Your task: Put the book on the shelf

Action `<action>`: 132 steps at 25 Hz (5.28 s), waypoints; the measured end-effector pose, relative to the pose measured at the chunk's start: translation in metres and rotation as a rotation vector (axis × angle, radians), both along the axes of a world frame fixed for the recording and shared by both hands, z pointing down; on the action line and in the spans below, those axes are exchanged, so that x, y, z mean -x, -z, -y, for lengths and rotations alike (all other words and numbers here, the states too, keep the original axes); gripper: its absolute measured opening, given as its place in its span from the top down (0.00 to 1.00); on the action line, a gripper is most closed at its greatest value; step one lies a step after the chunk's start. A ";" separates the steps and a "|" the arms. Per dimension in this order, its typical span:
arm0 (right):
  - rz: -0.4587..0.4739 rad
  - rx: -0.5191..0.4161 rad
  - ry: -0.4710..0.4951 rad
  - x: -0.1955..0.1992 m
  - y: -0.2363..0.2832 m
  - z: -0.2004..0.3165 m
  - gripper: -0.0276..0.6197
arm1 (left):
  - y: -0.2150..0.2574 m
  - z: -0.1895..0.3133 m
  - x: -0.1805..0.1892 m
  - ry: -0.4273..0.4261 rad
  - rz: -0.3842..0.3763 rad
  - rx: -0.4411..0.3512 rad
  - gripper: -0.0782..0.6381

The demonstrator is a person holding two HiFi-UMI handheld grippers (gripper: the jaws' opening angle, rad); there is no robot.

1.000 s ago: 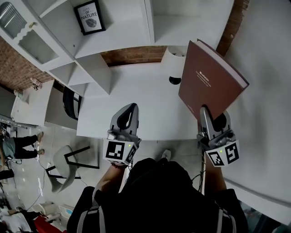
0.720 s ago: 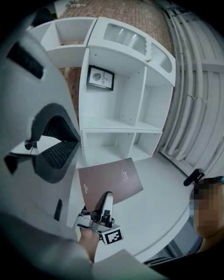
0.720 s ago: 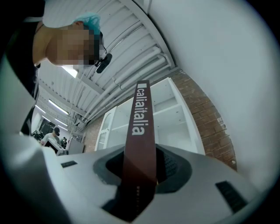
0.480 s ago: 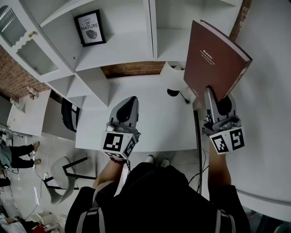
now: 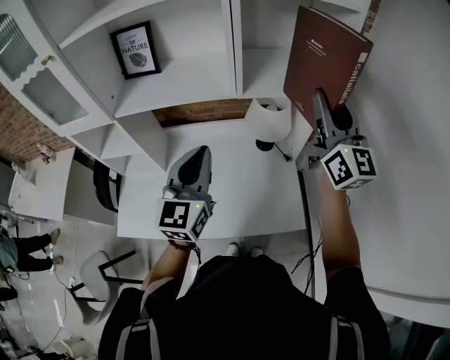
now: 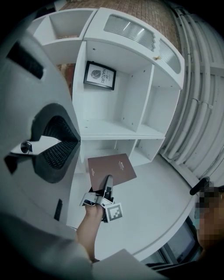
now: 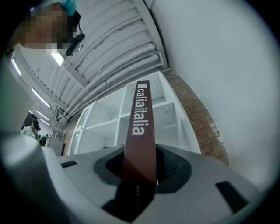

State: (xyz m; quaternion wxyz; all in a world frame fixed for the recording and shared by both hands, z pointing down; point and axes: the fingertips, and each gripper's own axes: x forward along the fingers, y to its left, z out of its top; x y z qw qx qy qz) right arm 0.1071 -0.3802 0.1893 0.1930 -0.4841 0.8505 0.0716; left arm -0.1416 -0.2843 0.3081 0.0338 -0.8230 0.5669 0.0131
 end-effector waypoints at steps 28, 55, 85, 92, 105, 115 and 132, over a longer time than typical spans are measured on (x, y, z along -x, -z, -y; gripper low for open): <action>0.063 0.133 -0.165 0.012 -0.007 0.155 0.73 | -0.014 0.033 -0.002 -0.002 -0.063 0.019 0.87; 0.015 0.241 -0.150 0.000 -0.034 0.129 0.62 | -0.024 0.020 -0.033 -0.070 -0.066 0.058 0.87; -0.226 -0.006 -0.006 0.011 -0.065 -0.050 0.91 | -0.015 -0.014 -0.051 -0.104 -0.047 -0.065 0.87; -0.248 -0.004 0.027 0.021 -0.085 -0.083 0.91 | -0.019 -0.021 -0.055 -0.125 -0.054 -0.082 0.87; -0.273 0.029 0.066 0.024 -0.102 -0.118 0.91 | -0.022 -0.029 -0.062 -0.140 -0.042 -0.101 0.87; -0.281 0.058 0.117 0.032 -0.122 -0.141 0.91 | -0.031 -0.037 -0.064 -0.141 -0.043 -0.073 0.87; -0.226 0.162 0.187 0.049 -0.161 -0.156 0.91 | -0.053 -0.045 -0.075 -0.193 -0.044 -0.028 0.87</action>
